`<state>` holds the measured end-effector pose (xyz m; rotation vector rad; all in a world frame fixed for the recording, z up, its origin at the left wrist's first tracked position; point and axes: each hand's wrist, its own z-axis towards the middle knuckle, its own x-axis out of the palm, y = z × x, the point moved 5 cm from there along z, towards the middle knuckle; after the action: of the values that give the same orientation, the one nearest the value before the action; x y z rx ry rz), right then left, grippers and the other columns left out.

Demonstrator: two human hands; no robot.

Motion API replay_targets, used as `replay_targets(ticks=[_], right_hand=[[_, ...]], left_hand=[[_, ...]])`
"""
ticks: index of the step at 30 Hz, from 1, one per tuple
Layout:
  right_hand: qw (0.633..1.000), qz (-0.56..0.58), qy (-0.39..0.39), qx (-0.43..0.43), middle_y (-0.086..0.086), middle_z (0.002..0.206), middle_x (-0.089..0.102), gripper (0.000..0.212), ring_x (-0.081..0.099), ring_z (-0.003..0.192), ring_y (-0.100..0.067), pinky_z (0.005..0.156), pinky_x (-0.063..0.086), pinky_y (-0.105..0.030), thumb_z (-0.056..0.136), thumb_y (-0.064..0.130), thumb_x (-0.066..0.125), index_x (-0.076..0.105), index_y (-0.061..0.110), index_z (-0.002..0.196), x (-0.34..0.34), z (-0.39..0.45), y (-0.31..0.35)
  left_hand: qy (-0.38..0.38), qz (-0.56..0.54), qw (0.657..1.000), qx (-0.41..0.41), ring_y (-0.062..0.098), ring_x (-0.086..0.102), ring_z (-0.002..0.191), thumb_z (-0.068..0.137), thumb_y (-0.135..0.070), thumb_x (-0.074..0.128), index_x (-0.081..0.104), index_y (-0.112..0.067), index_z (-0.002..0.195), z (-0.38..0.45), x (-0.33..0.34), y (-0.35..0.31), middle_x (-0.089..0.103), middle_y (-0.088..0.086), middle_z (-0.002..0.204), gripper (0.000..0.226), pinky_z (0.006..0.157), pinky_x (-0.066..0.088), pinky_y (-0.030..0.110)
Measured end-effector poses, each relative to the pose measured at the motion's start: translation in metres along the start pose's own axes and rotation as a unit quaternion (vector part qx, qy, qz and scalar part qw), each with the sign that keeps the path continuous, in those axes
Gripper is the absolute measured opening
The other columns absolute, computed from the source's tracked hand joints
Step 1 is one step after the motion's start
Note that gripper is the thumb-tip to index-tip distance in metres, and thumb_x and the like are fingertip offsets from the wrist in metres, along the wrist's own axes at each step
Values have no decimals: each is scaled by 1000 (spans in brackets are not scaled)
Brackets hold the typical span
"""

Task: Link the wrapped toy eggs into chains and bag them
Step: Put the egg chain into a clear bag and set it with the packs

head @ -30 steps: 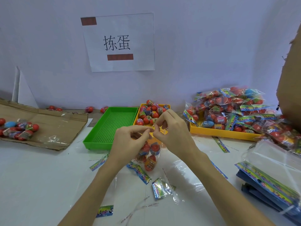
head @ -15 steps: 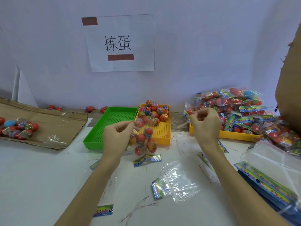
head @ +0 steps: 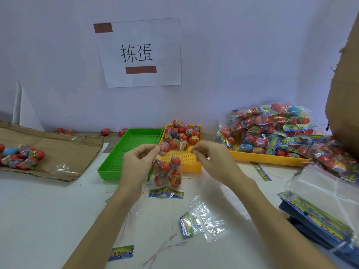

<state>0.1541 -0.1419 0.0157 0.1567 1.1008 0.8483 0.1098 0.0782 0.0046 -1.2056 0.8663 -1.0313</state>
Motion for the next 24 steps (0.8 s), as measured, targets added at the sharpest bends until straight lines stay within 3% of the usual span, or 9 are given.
replay_targets(ticks=[4,7,10,13,16,19,21,24], right_hand=[[993,91,64,37,13,48,61,23,57,40,-5,45,43,-11,105,34,54,72,23,99,8,-3,9],[983,128,112,69,12,47,61,31,55,37,-7,36,40,-15,101,50,54,72,24,103,14,-6,15],[984,149,68,75,5,64,70,26,58,46,-3,42,43,-15,95,50,66,72,27,104,14,-6,17],[986,149,29,75,14,89,71,13,63,68,4,63,49,-18,95,34,71,78,24,99,15,-5,19],[977,183,24,107,10,92,73,12,66,73,-3,72,57,-24,96,28,71,79,19,98,16,-4,13],[961,231,22,149,7,89,74,10,71,69,-9,68,57,-22,96,27,71,77,21,92,14,-5,6],[953,254,24,166,6,86,75,9,72,68,-10,64,55,-21,96,26,71,77,22,90,14,-6,3],[945,277,24,174,7,84,76,4,75,68,-13,56,51,-15,94,22,73,76,23,92,12,-6,2]], left_hand=[[-8,1,1000,-4,10,71,81,99,-17,69,79,-15,97,0,-1,1,80,1,88,10,67,54,23],[-6,-9,1000,-6,12,71,83,98,-16,70,79,-14,99,0,0,1,80,3,89,10,68,55,25],[4,-9,1000,-9,15,72,83,98,-17,71,80,-14,99,0,0,2,80,3,90,10,69,56,27],[23,-9,1000,-9,16,71,77,97,-22,72,80,-12,101,0,1,1,80,6,94,13,70,59,32],[74,6,997,-28,16,74,78,105,-32,60,79,-12,105,2,6,0,80,3,98,28,74,60,31],[114,4,992,-58,22,74,89,105,-15,49,77,-7,111,4,9,1,79,9,105,29,81,59,32],[121,34,992,-35,22,74,94,98,1,57,76,-8,112,4,7,0,80,7,104,26,80,62,29],[116,54,992,-6,16,75,93,91,-2,76,79,-11,108,1,4,1,80,3,100,20,79,61,23]])
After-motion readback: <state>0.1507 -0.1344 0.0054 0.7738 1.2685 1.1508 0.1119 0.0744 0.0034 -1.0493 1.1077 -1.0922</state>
